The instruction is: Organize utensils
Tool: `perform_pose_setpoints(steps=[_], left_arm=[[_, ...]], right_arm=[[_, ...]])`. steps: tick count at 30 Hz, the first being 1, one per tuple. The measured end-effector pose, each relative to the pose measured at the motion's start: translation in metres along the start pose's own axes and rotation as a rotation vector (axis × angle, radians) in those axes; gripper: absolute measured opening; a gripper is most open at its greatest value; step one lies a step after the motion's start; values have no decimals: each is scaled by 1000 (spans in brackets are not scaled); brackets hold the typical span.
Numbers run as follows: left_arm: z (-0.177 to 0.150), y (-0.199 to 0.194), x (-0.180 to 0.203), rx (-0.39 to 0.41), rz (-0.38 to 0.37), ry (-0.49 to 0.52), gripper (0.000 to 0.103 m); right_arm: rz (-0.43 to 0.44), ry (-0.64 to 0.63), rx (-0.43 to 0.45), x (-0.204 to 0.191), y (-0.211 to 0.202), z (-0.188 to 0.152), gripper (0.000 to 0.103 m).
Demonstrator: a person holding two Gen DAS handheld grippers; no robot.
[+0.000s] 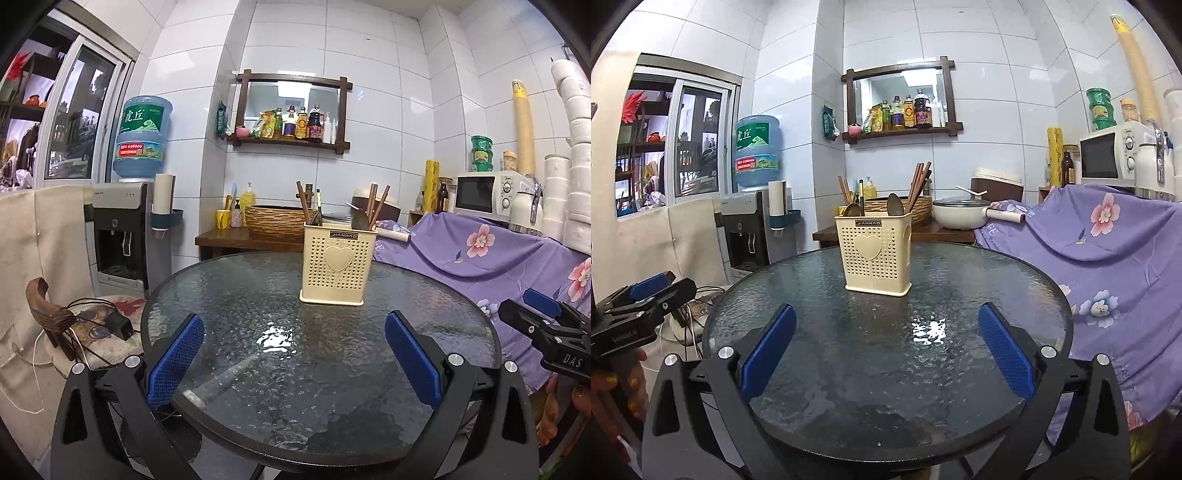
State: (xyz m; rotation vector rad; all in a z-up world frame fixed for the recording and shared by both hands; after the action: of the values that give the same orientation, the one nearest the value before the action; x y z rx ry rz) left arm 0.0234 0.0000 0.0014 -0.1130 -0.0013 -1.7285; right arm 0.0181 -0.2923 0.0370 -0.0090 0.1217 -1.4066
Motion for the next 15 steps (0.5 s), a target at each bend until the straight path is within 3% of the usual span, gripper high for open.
perform_pose_setpoints(steps=[15], left_arm=[[3, 0, -4, 7, 3, -14, 96]], right_arm=[[6, -16, -9, -5, 2, 0, 97]])
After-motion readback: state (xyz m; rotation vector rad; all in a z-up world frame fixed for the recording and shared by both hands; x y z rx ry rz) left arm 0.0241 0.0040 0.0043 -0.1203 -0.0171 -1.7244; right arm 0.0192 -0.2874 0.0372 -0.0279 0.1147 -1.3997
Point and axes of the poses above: each gripper's, at about its wrist camera, not at the fingertips, and y roughly the way its jaws point, x to its right, z to its top, the point moved 1 cm from there along y, roughly the way its jaws point, and after that the axes turned 9 degrees about x, right-handed, at the moved point
